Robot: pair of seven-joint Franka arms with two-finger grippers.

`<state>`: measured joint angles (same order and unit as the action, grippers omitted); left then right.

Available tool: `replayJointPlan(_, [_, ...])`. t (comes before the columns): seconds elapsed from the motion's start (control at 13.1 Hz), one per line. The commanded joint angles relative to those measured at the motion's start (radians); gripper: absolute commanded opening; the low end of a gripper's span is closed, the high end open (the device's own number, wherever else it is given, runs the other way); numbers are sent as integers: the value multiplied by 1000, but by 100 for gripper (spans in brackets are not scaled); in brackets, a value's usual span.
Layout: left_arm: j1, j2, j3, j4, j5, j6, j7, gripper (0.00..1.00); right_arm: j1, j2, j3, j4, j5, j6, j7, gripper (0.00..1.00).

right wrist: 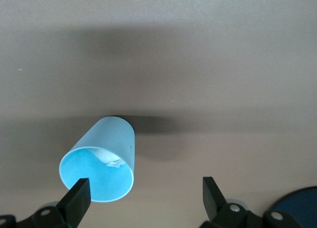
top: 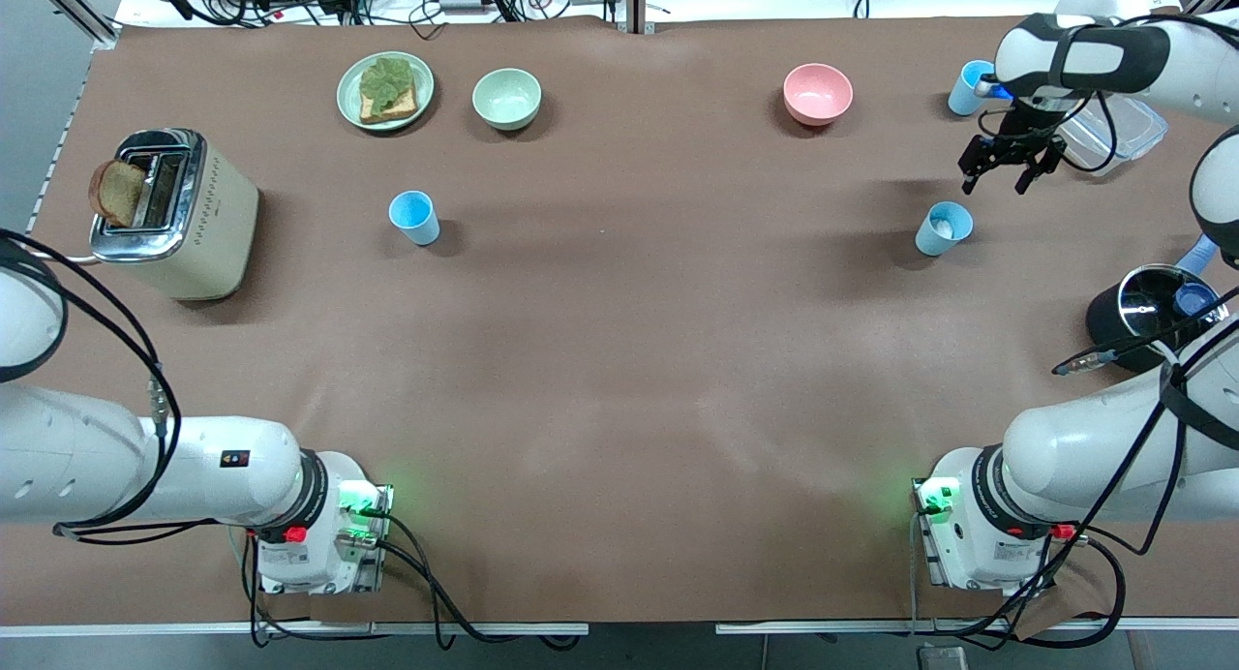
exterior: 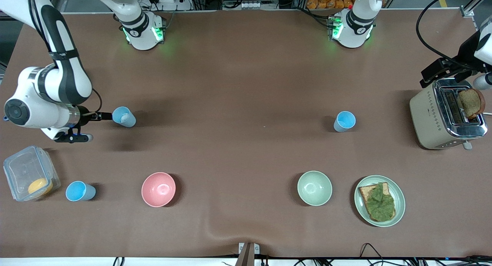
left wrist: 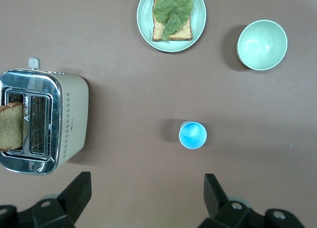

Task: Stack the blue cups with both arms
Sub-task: 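Reach the right gripper down to the blue cup beside the saucepan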

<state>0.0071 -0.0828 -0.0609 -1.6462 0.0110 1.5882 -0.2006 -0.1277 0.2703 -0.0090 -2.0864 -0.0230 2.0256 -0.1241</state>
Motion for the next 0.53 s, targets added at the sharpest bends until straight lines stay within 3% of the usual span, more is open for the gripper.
replayJointPlan(0.0, [10,-17,-7,-9,-16,7,-20,100,3,10,1,-32,-8,30,-6,100])
replayJointPlan(0.3, [10,-15,-7,-9,-16,7,-20,100,7,43,3,-32,-6,28,-5,100])
replayJointPlan(0.38, [10,-17,-7,-9,-16,7,-20,100,7,53,3,-31,-5,27,-5,92])
replayJointPlan(0.46, [10,-15,-7,-9,-16,7,-20,100,7,61,3,-31,6,27,-3,77])
